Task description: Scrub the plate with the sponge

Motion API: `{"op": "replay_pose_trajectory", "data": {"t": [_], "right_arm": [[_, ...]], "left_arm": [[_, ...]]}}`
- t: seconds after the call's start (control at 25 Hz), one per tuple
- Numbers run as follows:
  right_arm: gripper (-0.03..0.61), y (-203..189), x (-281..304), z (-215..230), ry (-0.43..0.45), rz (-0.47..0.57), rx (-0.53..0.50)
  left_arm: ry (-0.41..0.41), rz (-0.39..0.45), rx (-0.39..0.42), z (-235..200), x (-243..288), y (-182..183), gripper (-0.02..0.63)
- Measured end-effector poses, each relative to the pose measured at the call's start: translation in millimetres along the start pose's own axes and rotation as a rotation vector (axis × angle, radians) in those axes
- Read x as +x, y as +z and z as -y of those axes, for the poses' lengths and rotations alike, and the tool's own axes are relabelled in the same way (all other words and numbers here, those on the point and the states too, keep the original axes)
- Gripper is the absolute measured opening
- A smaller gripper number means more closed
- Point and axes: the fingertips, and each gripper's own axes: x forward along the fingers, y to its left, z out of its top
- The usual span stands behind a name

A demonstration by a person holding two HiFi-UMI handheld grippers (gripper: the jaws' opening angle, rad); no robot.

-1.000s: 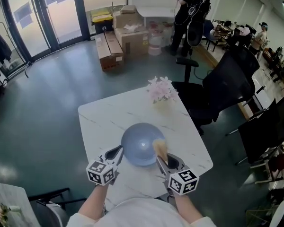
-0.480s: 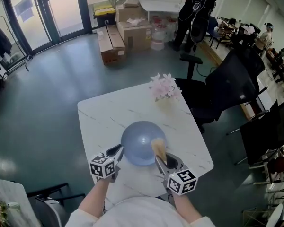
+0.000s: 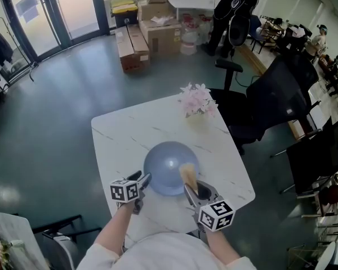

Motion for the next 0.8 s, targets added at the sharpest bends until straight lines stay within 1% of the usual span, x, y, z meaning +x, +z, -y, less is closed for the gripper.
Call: {"op": "replay_pose_trajectory", "data": {"t": [0.08,0.16,0.24,0.36,0.48,0.6,0.68,0.8], "right_arm": [[0.121,0.3,-0.3,0.3,-0.002,-0.001,0.001],[0.121,0.5,-0.3,1.3,-0.005,-0.002,0.001],[0.121,-0.1,0.1,2.4,-0.009,-0.002,0.002],[0.121,-1.1,0.2,4.6,-0.016,-0.003,0.006],[0.121,-1.6,0.3,4.2,-0.015,-0.006,0.009],[0.121,-2.7,-1.4,4.3,-0.017,-0.007,0.01],[0.121,-3.4,-2.8,6.6,-0.02,-0.007,0.009],[0.121,-4.3,-3.4,8.9,-0.025,-0.007,0.011]], "left_arm": [[0.007,-0.016,-0.036,-5.8,5.1,-2.2,0.206],[0.014,-0.032,-0.057,-11.4,10.3,-3.2,0.205],[0.021,-0.051,-0.053,-15.4,14.1,-3.9,0.204],[0.01,-0.078,-0.046,-12.3,19.5,-3.2,0.204],[-0.017,-0.113,-0.063,-7.3,25.8,-5.2,0.17],[-0.002,-0.143,-0.034,-10.1,26.9,-8.8,0.113],[0.007,-0.148,-0.015,-10.6,27.9,-9.2,0.112],[0.028,-0.145,-0.014,-12.2,30.1,-7.5,0.1]]}}
